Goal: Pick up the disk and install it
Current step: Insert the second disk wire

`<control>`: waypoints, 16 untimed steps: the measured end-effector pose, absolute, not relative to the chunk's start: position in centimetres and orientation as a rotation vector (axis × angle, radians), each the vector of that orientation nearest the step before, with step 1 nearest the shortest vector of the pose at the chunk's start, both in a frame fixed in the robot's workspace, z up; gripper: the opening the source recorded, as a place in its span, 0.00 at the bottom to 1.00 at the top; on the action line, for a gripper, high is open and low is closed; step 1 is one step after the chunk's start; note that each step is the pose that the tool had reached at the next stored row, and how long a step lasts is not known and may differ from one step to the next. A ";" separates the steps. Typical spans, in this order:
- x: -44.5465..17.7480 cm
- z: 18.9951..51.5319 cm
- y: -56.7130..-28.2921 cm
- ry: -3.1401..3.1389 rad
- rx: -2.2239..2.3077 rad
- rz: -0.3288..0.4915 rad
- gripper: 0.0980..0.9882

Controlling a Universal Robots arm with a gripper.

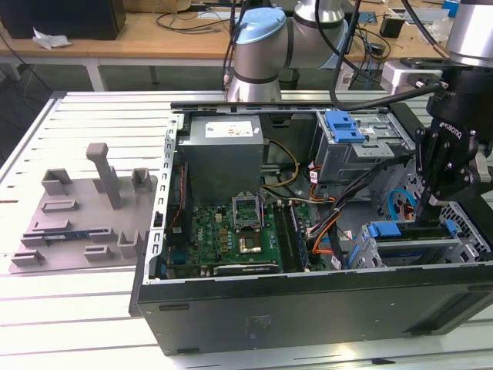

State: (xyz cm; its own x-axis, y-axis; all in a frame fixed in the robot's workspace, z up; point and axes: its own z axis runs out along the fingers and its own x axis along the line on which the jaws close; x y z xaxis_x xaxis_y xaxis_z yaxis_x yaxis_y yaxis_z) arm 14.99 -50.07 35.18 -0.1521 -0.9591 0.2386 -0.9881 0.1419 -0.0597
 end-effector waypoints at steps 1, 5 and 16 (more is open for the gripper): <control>15.0 35.2 -50.1 -2.262 1.946 0.305 0.00; 14.8 35.0 -50.1 -2.263 1.946 0.305 0.00; 14.6 35.0 -50.0 -2.264 1.946 0.308 0.00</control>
